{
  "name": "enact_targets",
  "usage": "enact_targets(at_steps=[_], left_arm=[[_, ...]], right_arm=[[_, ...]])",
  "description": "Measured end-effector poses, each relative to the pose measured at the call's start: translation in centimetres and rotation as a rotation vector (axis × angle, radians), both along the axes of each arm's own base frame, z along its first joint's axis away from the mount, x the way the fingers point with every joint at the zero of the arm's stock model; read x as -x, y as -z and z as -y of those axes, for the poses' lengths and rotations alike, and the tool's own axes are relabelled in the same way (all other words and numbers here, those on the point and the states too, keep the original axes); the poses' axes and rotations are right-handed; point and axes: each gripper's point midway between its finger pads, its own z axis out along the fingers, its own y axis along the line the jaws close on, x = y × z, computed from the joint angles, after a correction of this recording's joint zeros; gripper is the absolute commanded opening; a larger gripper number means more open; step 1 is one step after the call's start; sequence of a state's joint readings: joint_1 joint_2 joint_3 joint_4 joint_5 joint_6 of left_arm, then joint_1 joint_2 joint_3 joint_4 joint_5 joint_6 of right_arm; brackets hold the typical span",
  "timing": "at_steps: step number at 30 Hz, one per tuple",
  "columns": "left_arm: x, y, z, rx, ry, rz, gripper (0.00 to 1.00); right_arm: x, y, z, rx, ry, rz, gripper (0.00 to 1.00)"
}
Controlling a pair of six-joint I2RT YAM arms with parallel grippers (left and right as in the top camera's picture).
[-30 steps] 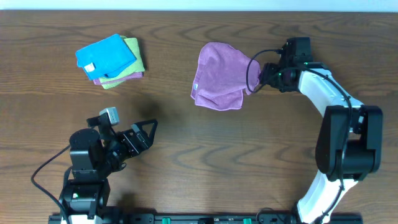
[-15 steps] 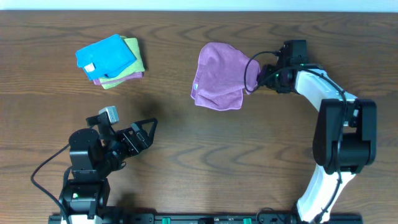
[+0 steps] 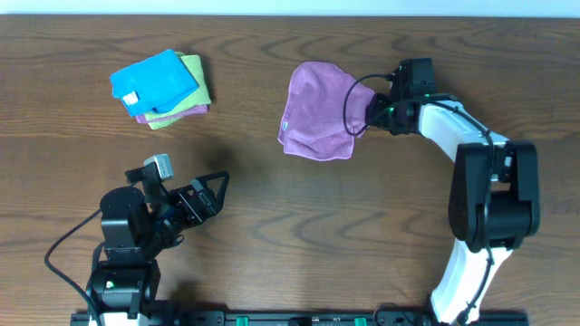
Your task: Fold the cloth
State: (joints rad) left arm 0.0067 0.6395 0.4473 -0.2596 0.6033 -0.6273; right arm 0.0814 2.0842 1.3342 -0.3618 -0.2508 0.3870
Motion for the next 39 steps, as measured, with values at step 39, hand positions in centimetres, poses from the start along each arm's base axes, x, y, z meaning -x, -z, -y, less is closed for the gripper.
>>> enact_targets(at_steps=[39], left_arm=[[0.3,2.7,1.6,0.146,0.042,-0.209,0.95]], right_arm=[[-6.5,-14.2,14.3,0.314,0.27,0.502,0.18]])
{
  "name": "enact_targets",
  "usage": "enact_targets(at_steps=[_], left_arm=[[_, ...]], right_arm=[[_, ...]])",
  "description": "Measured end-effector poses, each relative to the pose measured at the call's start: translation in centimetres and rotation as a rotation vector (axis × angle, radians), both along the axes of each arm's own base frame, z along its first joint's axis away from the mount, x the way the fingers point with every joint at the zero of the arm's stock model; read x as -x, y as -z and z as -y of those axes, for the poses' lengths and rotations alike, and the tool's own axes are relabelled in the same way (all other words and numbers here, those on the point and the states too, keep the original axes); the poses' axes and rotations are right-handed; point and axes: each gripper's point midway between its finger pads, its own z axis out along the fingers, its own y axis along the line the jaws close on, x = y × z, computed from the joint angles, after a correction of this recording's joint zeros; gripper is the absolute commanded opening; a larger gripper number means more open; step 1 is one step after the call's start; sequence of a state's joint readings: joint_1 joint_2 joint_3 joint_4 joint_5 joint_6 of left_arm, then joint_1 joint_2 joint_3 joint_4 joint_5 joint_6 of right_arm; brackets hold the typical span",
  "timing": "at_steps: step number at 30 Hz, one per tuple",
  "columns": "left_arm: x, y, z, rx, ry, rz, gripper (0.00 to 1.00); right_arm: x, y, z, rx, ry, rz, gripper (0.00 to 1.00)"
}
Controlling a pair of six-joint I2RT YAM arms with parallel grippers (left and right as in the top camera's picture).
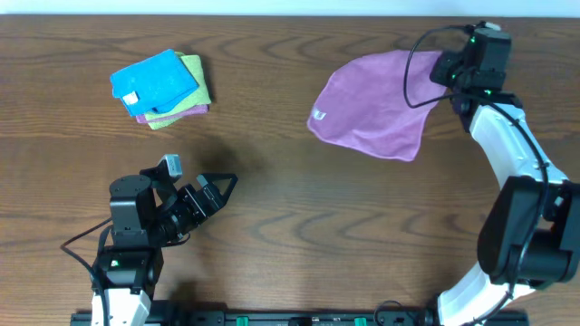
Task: Fold the cloth
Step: 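Move the left gripper to the cloth's left edge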
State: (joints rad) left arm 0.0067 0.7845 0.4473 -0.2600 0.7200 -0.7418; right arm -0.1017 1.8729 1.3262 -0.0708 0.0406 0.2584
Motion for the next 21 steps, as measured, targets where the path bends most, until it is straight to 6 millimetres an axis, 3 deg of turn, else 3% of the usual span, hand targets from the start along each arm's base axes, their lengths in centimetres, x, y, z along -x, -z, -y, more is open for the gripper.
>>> enact_targets(at_steps=[2,3,4,5,12,14,18,21], left_arm=[[0.0,0.0,0.0,0.003,0.001,-0.001,0.95],[0.0,0.0,0.0,0.004,0.001,-0.001,0.95],[0.0,0.0,0.0,0.004,0.001,-0.001,0.95],[0.0,0.0,0.0,0.004,0.001,0.0,0.95],[-0.1,-0.1,0.0,0.033,-0.023,-0.025,0.95],[-0.1,-0.1,0.0,0.045,-0.034,-0.037,0.95],[-0.4,-0.2,-0.1,0.057,-0.054,-0.042,0.96],[-1.0,0.0,0.2,0.055,-0.056,-0.071,0.96]], right_arm=[[-0.1,0.6,0.4,0.01,0.02,-0.007,0.35],[0.0,0.9,0.5,0.012,0.028,-0.017,0.53],[0.1,1.4,0.7,0.016,0.037,-0.031,0.63],[0.2,1.8,0.8,0.02,0.041,-0.045,0.67],[3.6,3.6,0.7,-0.015,0.081,-0.203,0.78],[5.0,2.8,0.3,-0.04,0.081,-0.231,0.8],[9.4,-0.9,-1.7,-0.141,0.046,-0.291,0.85],[13.4,-1.4,-2.8,-0.2,0.051,-0.398,0.85]])
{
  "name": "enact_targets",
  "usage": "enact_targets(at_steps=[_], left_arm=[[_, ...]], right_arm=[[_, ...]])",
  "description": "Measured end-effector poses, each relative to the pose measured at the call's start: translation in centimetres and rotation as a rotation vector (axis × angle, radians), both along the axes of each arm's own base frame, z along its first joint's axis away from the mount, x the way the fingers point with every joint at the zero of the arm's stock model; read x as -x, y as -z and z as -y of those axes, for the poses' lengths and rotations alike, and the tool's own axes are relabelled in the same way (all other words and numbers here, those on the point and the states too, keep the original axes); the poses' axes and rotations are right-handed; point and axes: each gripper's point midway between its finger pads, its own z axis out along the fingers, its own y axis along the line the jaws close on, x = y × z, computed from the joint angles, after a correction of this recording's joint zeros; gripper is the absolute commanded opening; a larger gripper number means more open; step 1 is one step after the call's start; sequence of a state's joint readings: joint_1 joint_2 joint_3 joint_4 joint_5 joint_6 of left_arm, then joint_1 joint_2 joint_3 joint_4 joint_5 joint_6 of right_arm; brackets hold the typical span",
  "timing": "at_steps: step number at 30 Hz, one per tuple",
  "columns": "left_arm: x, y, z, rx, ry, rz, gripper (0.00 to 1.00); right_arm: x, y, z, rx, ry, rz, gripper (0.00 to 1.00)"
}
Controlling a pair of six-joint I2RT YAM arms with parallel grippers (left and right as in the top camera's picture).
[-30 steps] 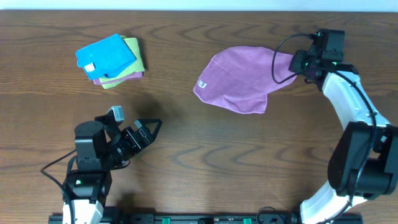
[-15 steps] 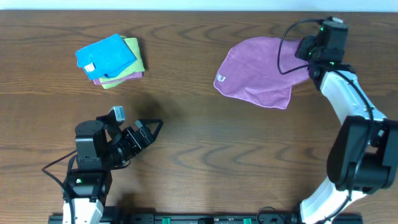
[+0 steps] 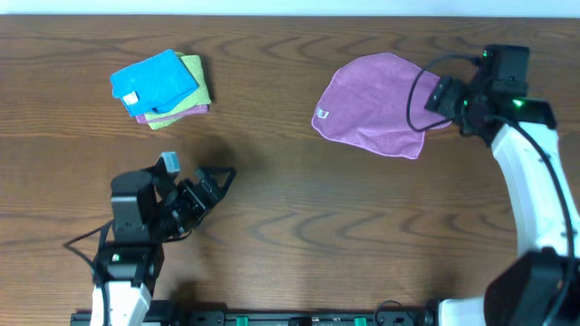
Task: Fold the cloth
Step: 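Move the left gripper to the cloth's left edge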
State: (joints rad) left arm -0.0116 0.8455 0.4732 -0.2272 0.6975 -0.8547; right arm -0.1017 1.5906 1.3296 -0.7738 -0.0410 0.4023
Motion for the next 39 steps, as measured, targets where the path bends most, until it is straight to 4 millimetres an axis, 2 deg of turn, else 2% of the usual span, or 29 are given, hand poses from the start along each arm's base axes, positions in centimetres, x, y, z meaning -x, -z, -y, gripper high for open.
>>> enact_targets(at_steps=[2,4,9,14,16,20,26,32,39], left_arm=[[-0.7,-0.1,0.8,-0.006,0.027,-0.025,0.95],[-1.6,-0.7,1.7,-0.017,0.057,-0.033,0.95],[-4.8,-2.3,3.6,-0.041,0.121,-0.041,0.95],[-8.3,-2.1,4.1,-0.071,0.147,-0.061,0.96],[-9.7,-1.5,4.3,-0.087,0.16,-0.067,0.95],[-12.2,-0.4,4.8,-0.106,0.181,-0.08,0.95],[-15.7,1.3,6.2,-0.113,0.217,-0.048,0.95],[-16.8,3.6,9.2,-0.113,0.283,-0.067,0.95],[-17.8,6.9,13.1,-0.116,0.361,-0.114,0.95]], right_arm=[[1.8,0.9,-0.3,-0.03,0.008,-0.076,0.85],[2.5,1.9,-0.3,-0.048,0.017,-0.106,0.84],[5.1,6.9,0.7,-0.172,0.078,-0.181,0.82],[7.6,11.5,0.9,-0.332,0.126,-0.196,0.78],[7.9,12.4,0.4,-0.374,0.131,-0.183,0.76],[7.7,13.3,-0.5,-0.432,0.132,-0.143,0.75],[6.2,12.8,-0.5,-0.465,0.149,-0.066,0.73],[4.9,12.2,-0.7,-0.48,0.162,-0.015,0.72],[4.7,12.1,-1.3,-0.498,0.165,-0.015,0.72]])
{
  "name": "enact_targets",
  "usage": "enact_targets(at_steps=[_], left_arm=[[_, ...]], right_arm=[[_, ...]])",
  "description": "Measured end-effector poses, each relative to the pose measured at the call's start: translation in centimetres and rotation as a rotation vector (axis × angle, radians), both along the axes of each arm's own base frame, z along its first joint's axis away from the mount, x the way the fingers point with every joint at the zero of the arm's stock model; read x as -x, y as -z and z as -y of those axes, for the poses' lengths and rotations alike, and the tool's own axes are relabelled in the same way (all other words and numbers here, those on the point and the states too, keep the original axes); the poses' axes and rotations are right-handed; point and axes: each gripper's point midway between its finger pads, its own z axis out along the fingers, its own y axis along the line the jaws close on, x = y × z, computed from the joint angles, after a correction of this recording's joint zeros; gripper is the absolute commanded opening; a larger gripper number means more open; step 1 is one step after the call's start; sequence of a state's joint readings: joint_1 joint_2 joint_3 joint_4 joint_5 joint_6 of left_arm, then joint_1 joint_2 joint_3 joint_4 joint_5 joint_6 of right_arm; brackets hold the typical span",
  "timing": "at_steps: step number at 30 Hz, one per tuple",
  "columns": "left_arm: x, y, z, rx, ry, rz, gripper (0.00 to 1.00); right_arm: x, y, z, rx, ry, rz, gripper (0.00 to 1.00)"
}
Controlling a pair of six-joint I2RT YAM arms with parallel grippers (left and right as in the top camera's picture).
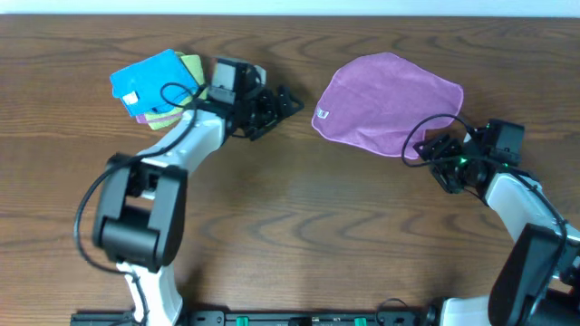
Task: Fold the cloth
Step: 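Move the left gripper to the cloth's left edge, then grasp the left corner with the left gripper, right gripper the lower corner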
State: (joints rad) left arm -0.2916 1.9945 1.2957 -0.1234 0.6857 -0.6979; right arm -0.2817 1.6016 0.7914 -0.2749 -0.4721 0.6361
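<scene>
The purple cloth (385, 101) lies spread out flat at the back right of the table, a small white tag (321, 114) at its left corner. My left gripper (292, 101) reaches in from the left, fingers apart, just short of that tagged corner and not touching it. At the cloth's near right edge my right gripper (424, 152) sits low, its fingers apart with nothing seen between them. Whether a fingertip touches the cloth's hem is unclear.
A stack of folded cloths, blue (149, 80) on top of green (192, 68) and purple, sits at the back left, right behind my left arm. The brown wooden table (299, 226) runs on toward the front edge.
My right gripper let go of the cloth's right side and now sits lower, at its near right edge. The left arm has moved from the front left to the cloth's tagged corner.
First the cloth was bunched at mid-table with my right gripper at its right side, left arm resting front left. Then it hung farther right, opened out under the right gripper, then settled lower. Now it lies flat and released, with both grippers at its edges.
</scene>
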Motion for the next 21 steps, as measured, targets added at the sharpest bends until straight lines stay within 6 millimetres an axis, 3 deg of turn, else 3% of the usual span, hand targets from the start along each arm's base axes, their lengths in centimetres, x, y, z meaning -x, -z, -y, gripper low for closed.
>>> enact_targets(at_steps=[12,17,21], left_arm=[[1.3,1.2,5.4,0.013,0.115,0.003,0.95],[0.7,3.0,5.8,0.018,0.106,0.001,0.95],[-0.4,3.0,6.1,0.038,0.076,0.027,0.95]], right_arm=[[0.0,0.0,-0.1,-0.011,0.003,-0.002,0.71],[0.0,-0.1,-0.3,-0.021,-0.002,0.0,0.71],[0.0,-0.1,-0.4,-0.028,-0.005,0.002,0.71]])
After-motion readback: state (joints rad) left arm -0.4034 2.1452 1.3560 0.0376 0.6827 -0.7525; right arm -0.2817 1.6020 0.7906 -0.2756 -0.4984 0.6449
